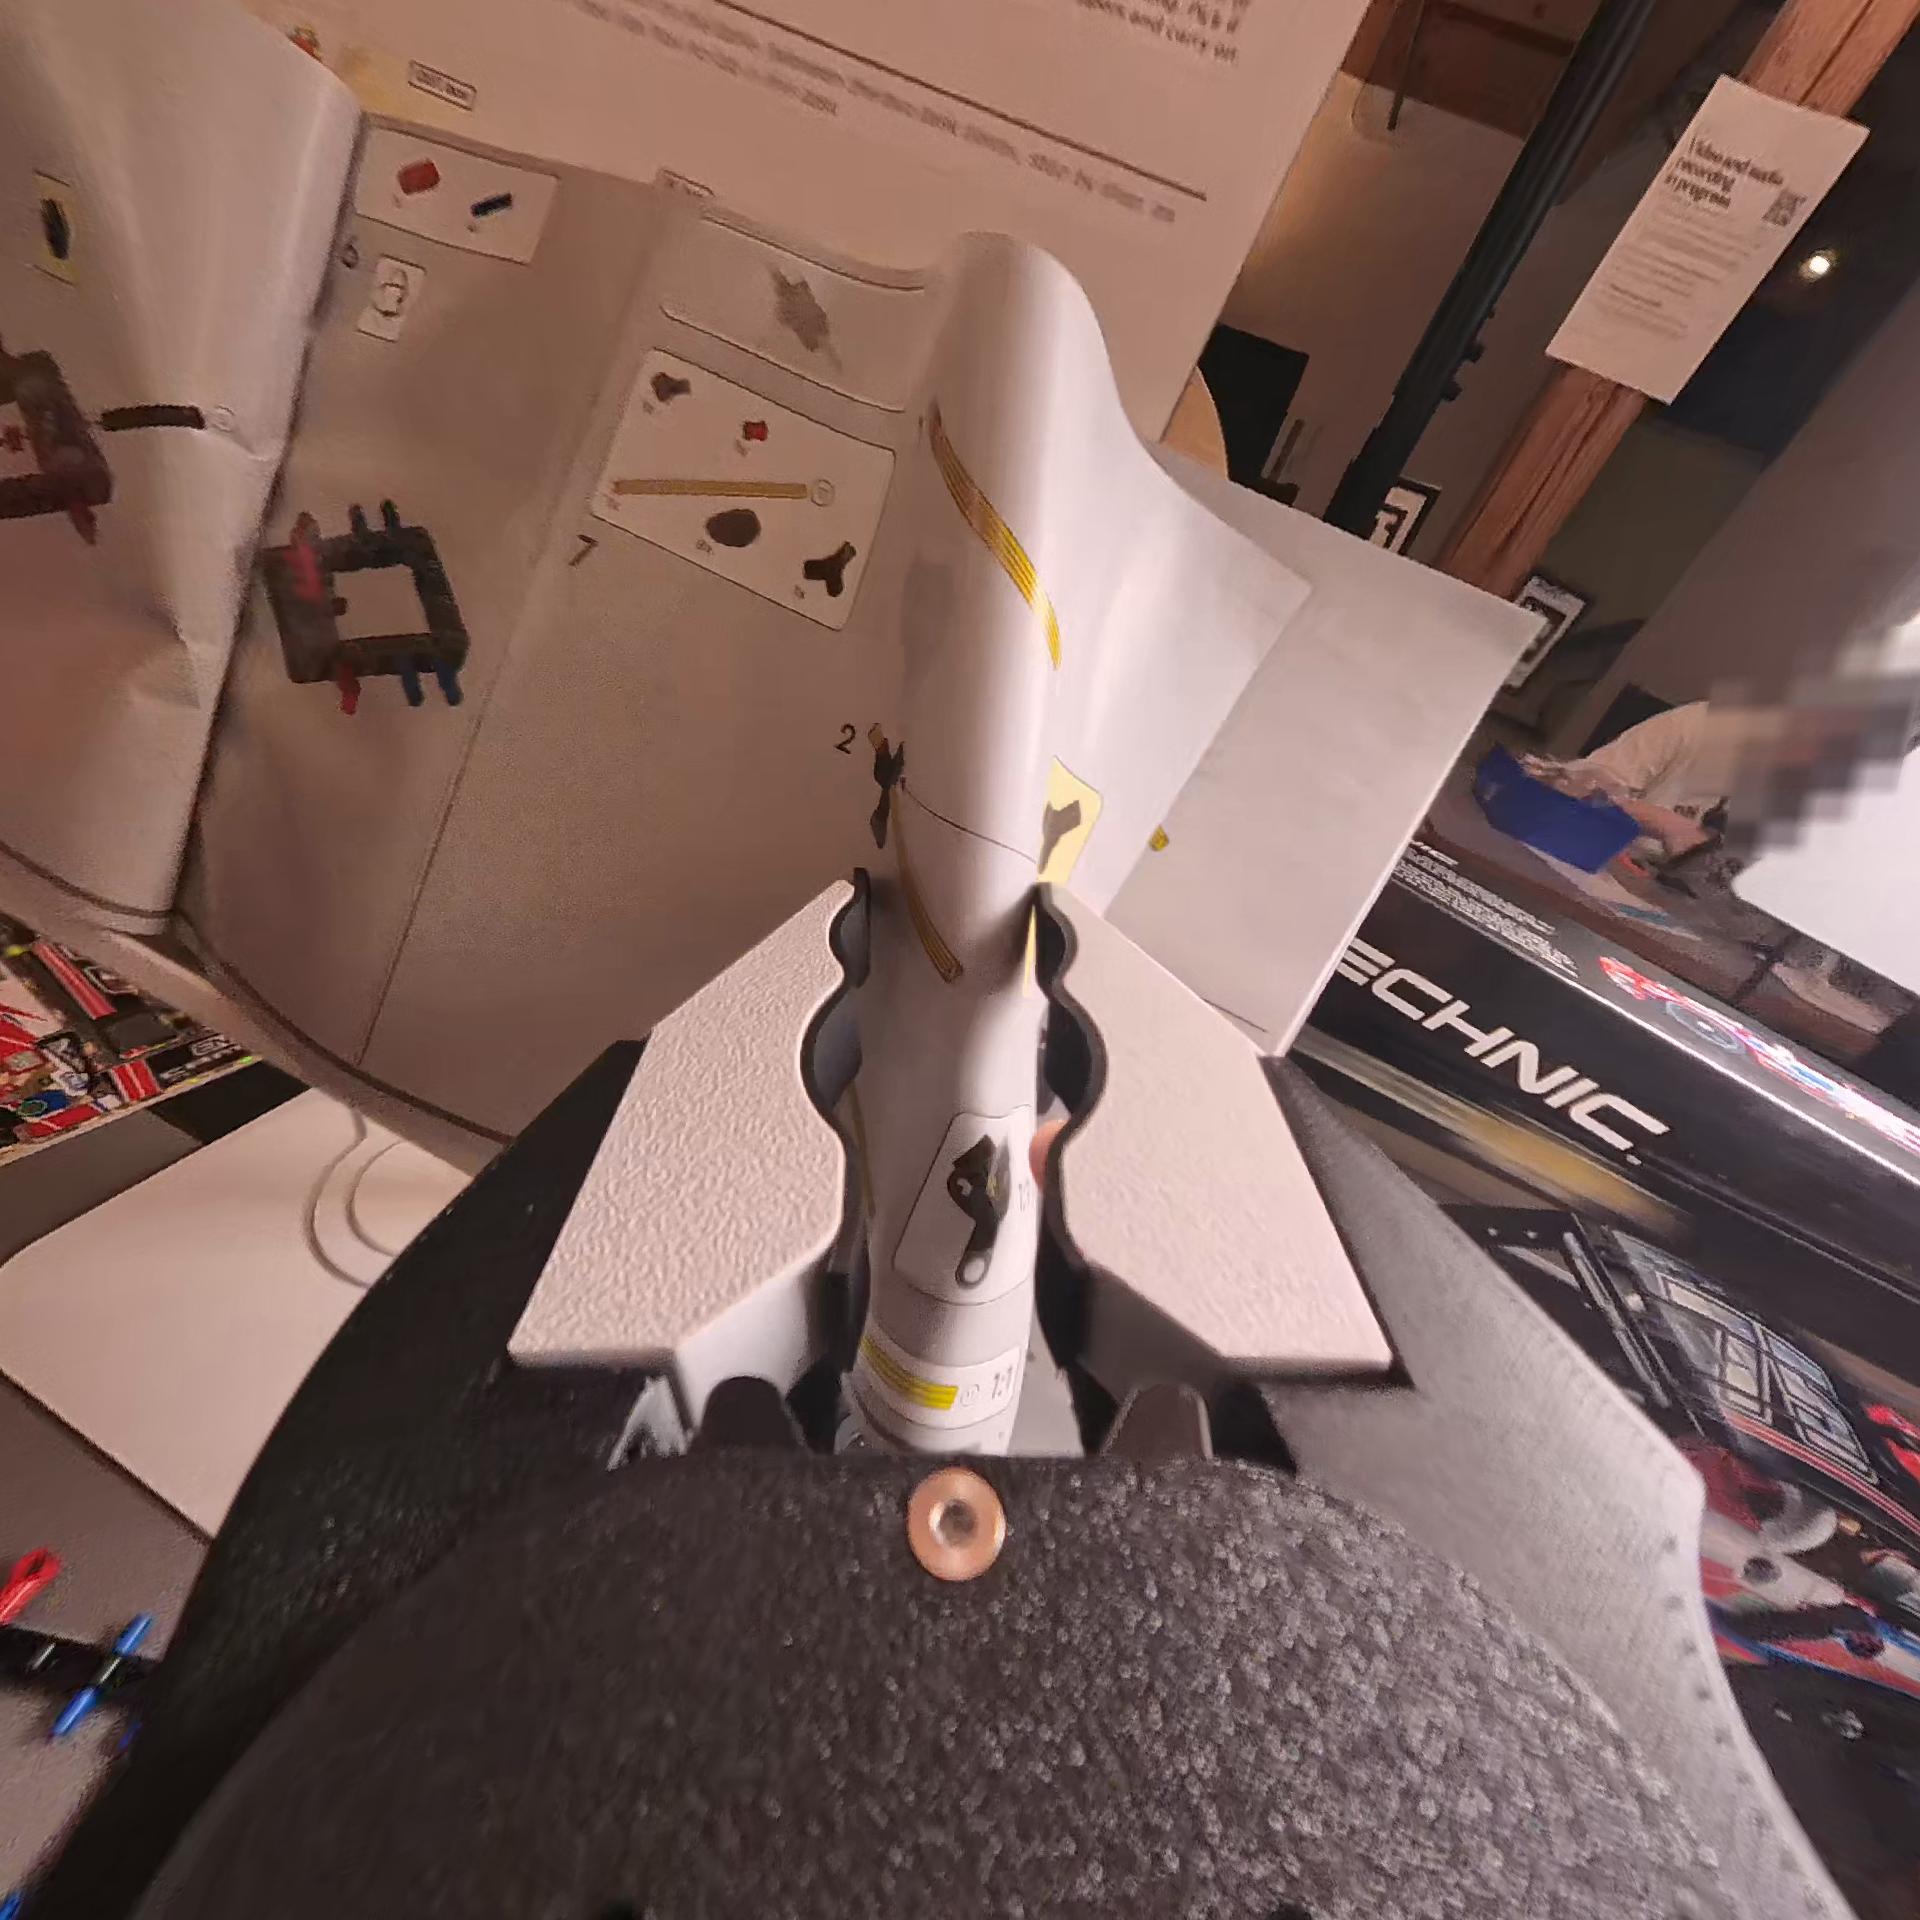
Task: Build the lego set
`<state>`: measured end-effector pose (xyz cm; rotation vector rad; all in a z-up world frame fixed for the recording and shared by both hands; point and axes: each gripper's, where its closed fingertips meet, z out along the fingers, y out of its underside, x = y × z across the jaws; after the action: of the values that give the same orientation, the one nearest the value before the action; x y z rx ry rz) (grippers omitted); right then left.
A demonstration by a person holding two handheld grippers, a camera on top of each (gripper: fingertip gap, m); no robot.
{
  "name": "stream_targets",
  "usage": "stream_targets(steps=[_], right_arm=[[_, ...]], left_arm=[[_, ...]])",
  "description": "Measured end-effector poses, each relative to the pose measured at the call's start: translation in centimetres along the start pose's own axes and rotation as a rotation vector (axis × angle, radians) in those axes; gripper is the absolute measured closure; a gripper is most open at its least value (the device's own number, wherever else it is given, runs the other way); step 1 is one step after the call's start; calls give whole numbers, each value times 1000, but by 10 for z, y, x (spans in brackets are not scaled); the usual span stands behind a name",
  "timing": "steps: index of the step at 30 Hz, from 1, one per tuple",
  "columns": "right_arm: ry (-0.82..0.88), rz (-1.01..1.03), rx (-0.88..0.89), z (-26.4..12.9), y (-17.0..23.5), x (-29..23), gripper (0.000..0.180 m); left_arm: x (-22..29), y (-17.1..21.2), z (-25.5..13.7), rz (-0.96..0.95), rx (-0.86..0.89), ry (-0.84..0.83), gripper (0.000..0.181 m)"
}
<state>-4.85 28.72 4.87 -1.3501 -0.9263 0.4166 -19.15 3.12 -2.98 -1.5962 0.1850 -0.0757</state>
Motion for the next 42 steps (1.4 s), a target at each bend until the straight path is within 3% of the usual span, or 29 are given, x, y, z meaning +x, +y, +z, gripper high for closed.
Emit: stream_targets(steps=[1,8,16,18,20,25,30,33,39,42], right_arm=[[-16,-16,22,-6,-3,-4,153],[-203,-187,218,-48,-25,-48,159],[-287,-353,228,-61,-27,-103,158],[-309,-393,229,-64,-23,-115,157],[-333,-408,231,-69,-18,-123,154],[-472,-287,293,-100,-13,-127,141],[-471,-73,322,-103,-7,-89,131],[-596,35,209,-95,12,-93,112],[-693,-122,108,-76,30,-141,119],[-738,-138,102,-67,22,-163,123]], left_arm=[[4,-3,0,-3,4,10,127],[50,-38,17,-60,59,160,128],[94,-107,93,-379,127,439,126],[93,-116,109,-445,133,455,131],[87,-120,120,-487,135,446,153],[72,-117,119,-446,149,404,173],[64,-110,112,-389,135,388,176],[58,-110,105,-377,138,385,175],[49,-114,90,-430,163,421,166],[52,-121,70,-395,211,475,131]])
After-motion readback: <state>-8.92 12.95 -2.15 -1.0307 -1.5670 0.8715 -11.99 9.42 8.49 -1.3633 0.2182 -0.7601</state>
